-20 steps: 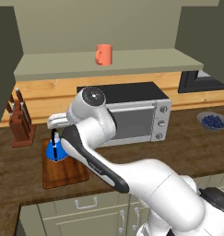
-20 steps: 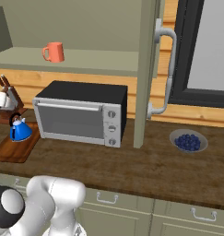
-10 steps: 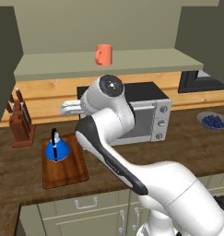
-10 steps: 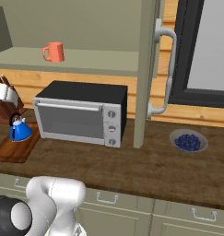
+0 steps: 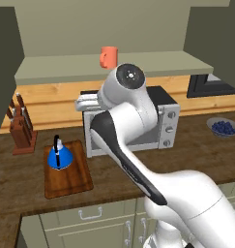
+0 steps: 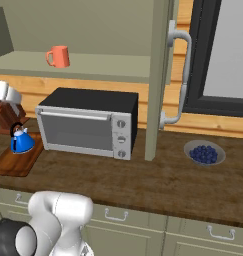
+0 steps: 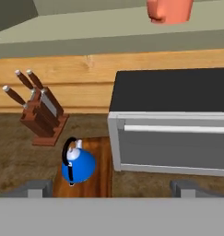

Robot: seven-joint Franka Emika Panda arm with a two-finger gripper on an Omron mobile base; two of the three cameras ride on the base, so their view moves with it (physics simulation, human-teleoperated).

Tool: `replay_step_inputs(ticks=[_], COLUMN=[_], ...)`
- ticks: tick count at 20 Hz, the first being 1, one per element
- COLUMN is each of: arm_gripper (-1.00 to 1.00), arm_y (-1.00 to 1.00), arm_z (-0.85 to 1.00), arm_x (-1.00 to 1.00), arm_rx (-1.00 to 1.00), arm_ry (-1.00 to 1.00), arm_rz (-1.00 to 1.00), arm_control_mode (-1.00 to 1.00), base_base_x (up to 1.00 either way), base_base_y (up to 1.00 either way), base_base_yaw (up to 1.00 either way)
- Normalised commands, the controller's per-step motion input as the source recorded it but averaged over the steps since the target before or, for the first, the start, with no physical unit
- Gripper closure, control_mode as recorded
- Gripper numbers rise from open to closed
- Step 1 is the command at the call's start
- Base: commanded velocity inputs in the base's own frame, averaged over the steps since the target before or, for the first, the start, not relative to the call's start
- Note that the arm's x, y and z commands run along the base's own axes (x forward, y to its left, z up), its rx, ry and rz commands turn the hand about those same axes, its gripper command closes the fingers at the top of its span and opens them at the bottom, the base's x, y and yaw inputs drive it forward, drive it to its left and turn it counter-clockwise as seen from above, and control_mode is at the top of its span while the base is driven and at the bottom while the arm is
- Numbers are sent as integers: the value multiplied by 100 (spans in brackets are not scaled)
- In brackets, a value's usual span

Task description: Pick the kettle from the counter and place it on the tray. Then pick the mug from the cabinet and place it on the tray. Then close the cabinet doors.

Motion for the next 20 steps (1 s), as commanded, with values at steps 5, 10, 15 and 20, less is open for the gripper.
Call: replay_step_inputs(ticks=[5,10,15,20], arm_gripper=[-100,-100,-100,-100], arm_y=[-35,-26,-18,-15], arm_z=[37,20,20,34], arm_x=[-9,0,12,30], arm_rx=[-1,-11,-8,-1], arm_ry=[0,-9,-4,-1], arm_rz=[-15,-16,-7,0], arm_control_mode=[-100,-100,-100,-100], base_base_x=[0,0,0,0], base_base_y=[0,0,0,0], base_base_yaw=[0,0,0,0])
